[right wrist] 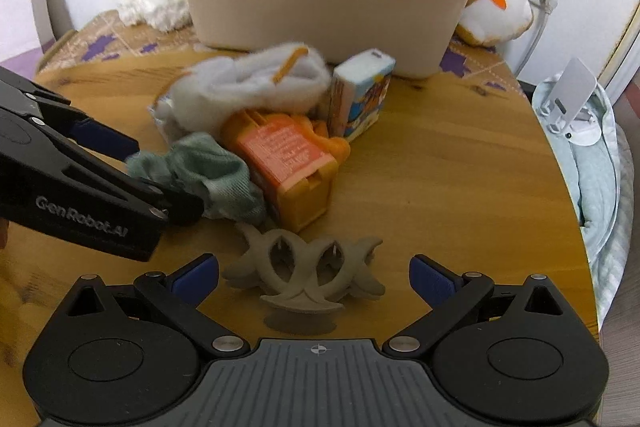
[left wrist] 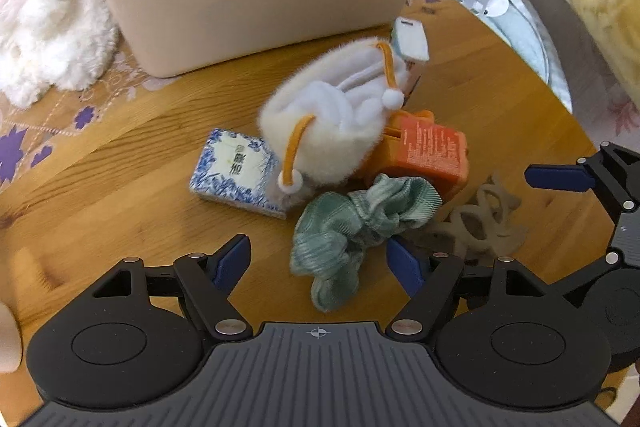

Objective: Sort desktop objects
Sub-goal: 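Grasp the green plaid cloth with the left tool while the right tool grasps the beige clip, then carry the cloth and clip over the basket and open both tools to drop them, then grasp the orange bottle with the right tool while the left tool grasps the blue-white tissue pack, then carry the bottle and tissue pack over the basket and open both tools to drop them, then grasp the white mouse plush with the left tool while the right tool grasps the juice box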

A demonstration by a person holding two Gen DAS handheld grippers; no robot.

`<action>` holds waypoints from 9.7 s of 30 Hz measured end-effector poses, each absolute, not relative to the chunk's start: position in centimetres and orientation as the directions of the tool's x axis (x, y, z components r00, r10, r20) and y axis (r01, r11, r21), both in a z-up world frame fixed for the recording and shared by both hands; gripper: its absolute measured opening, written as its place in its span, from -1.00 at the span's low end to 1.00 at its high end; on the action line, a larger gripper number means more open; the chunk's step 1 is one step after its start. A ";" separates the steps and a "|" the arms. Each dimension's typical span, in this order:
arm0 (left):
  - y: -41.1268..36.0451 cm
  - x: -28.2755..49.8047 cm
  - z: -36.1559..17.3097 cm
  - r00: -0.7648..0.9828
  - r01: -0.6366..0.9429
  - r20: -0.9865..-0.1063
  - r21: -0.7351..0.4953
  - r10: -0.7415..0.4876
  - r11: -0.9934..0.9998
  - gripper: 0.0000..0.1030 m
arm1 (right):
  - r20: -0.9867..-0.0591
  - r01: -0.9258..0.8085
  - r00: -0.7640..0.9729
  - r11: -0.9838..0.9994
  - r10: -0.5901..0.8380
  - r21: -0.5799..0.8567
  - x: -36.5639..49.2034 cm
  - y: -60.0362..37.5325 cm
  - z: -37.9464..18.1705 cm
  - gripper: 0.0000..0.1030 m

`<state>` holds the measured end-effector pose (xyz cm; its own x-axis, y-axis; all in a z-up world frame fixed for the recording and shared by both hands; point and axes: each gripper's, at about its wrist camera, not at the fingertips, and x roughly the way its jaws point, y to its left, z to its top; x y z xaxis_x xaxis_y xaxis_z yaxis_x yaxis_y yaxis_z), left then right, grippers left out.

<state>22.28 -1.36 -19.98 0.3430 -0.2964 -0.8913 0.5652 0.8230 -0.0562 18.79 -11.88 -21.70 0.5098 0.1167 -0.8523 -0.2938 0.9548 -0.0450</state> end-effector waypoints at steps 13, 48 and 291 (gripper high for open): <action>-3.4 21.7 -21.3 0.371 0.628 -0.882 0.007 -0.291 0.778 -0.58 | -0.873 -0.303 0.457 0.952 0.172 0.029 20.5 -12.2 -23.0 0.73; -0.4 22.7 -9.7 0.536 0.632 -0.740 0.033 -0.406 0.774 -0.77 | -0.667 -0.323 0.708 0.946 0.231 -0.015 25.8 -20.6 -10.3 0.66; -3.9 28.4 -19.0 0.267 0.630 -0.920 -0.058 -0.287 0.774 -0.79 | -0.774 -0.714 0.453 0.700 0.442 -0.019 30.7 -15.6 -19.1 -0.12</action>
<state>28.40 -3.86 -19.05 0.2674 -0.2872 -0.9198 0.6303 0.7741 -0.0585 30.71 -15.61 -19.14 0.4533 0.4417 -0.7742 -0.7141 0.6997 -0.0189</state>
